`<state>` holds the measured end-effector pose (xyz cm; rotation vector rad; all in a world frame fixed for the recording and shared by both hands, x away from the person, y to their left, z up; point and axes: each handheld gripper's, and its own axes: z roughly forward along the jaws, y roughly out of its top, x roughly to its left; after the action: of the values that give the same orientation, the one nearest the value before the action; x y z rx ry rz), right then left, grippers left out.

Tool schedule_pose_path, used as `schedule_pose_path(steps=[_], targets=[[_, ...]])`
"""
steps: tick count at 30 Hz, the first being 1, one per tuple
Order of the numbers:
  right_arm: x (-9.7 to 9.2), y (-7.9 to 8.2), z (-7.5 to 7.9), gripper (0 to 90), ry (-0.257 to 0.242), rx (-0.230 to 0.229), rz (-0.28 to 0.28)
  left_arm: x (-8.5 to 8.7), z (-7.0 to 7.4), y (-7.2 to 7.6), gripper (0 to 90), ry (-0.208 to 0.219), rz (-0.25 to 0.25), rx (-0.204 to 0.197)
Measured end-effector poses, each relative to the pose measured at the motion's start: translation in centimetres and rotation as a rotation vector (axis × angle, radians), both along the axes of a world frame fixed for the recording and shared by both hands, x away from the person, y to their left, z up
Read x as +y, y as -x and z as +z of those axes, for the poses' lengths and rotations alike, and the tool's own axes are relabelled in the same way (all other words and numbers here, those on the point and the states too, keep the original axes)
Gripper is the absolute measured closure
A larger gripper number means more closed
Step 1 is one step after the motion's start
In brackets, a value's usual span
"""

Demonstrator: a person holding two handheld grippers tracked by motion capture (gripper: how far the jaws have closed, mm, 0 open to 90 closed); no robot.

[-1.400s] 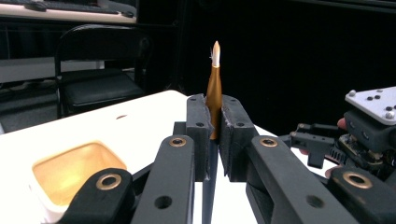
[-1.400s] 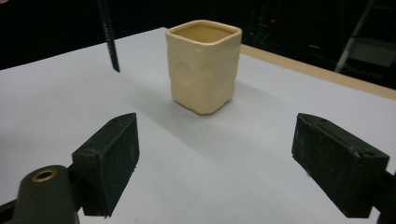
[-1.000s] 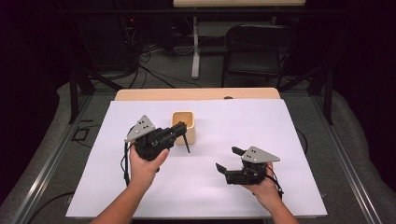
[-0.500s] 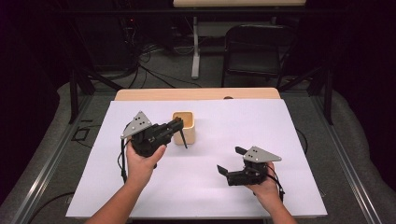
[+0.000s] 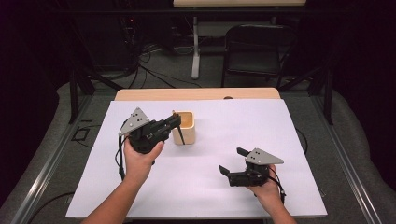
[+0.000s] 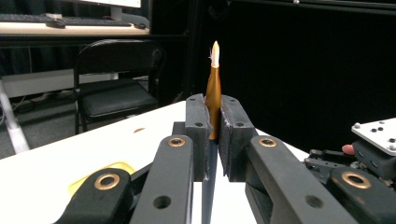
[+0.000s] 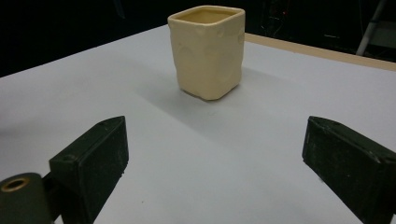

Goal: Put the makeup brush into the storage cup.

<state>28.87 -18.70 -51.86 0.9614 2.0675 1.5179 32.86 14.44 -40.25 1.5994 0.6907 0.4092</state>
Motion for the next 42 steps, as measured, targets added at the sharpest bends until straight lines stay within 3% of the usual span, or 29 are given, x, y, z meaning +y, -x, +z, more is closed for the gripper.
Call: schedule_pose_path(steps=[15, 42], targets=[[0.0, 0.0, -0.1, 7.7, 0.009, 0.008, -0.007, 0.2, 0.9, -1.3, 83.4, -0.029, 0.065, -0.074], [0.0, 0.0, 0.0, 7.9, -0.015, 0.01, -0.003, 0.7, 1.7, -3.8, 83.4, -0.069, 0.133, -0.092]])
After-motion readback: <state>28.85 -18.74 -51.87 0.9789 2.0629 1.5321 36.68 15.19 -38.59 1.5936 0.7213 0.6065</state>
